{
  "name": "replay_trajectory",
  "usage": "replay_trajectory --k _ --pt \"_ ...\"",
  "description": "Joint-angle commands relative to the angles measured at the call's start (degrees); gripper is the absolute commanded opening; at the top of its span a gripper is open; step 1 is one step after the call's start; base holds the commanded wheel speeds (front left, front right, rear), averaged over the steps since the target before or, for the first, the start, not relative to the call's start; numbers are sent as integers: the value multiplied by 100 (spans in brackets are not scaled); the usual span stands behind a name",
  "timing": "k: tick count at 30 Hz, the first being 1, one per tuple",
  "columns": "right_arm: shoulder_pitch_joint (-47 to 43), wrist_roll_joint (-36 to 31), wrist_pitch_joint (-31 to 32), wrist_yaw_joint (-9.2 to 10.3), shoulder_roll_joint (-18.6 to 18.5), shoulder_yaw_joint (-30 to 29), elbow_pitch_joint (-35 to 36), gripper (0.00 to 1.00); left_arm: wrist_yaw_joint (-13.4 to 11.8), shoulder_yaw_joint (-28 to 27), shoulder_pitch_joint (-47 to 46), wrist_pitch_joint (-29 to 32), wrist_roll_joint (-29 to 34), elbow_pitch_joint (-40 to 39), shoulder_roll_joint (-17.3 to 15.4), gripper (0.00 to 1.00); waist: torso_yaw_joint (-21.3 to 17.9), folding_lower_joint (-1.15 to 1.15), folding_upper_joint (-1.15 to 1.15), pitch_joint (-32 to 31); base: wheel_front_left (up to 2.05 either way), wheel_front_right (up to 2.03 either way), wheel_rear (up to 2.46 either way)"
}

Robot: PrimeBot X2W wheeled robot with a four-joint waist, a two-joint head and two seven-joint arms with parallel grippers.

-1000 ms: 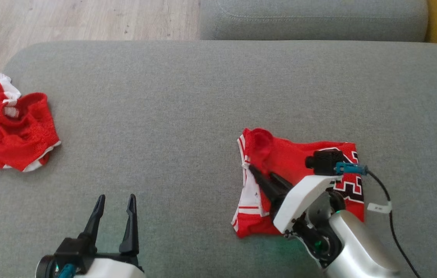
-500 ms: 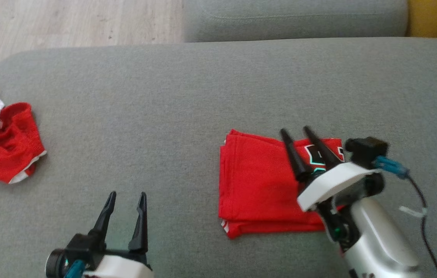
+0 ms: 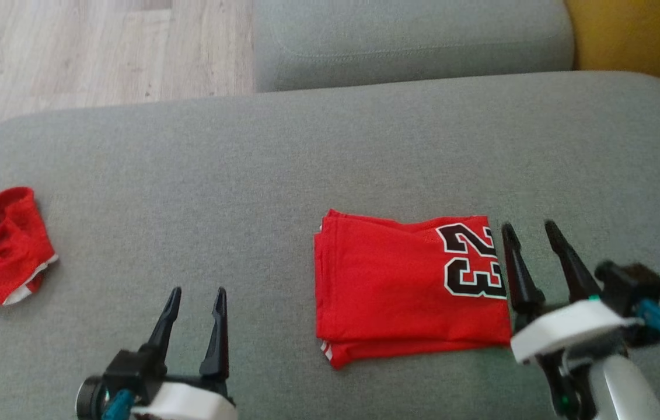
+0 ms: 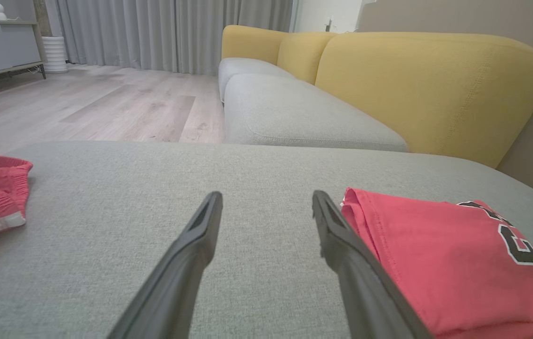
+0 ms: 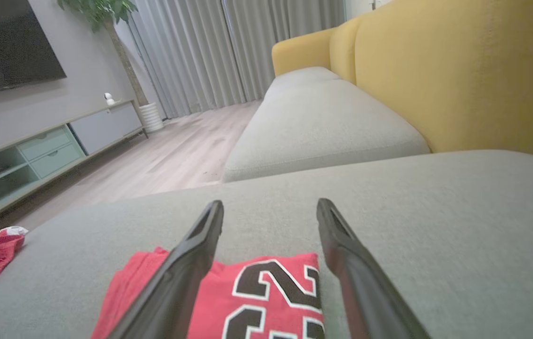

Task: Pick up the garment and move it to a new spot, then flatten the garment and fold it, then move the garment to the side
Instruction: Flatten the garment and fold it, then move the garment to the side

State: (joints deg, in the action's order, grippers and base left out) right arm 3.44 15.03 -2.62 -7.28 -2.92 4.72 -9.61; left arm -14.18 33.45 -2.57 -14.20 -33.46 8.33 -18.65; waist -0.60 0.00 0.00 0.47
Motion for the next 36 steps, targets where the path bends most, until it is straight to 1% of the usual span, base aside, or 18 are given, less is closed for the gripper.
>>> replay_trajectory --k 1,7,13,24,31,36 --pt "-25 -45 -87 -21 4 61 213 100 -58 -262 -43 -49 -45 -127 -28 100 -10 0 0 -64 0 0 0" --pt "-305 -87 -201 -21 4 55 181 100 -95 -440 192 -65 -107 -95 -62 100 10 0 0 -129 0 0 0" --pt "-353 -164 -312 -21 4 27 48 100 -112 -626 366 -75 -105 -97 -74 100 55 0 0 -163 0 0 0" --pt "-313 -230 -354 -21 4 -12 -111 100 -165 -701 452 -78 -10 -170 -37 100 93 0 0 -162 0 0 0" --pt "-298 -288 -308 -21 4 -74 -160 100 -166 -724 458 -79 19 -160 -38 100 102 0 0 -131 0 0 0" --pt "-55 -340 56 -21 4 -384 -260 100 -135 -688 380 -78 59 -152 -33 100 202 0 0 19 0 0 0"
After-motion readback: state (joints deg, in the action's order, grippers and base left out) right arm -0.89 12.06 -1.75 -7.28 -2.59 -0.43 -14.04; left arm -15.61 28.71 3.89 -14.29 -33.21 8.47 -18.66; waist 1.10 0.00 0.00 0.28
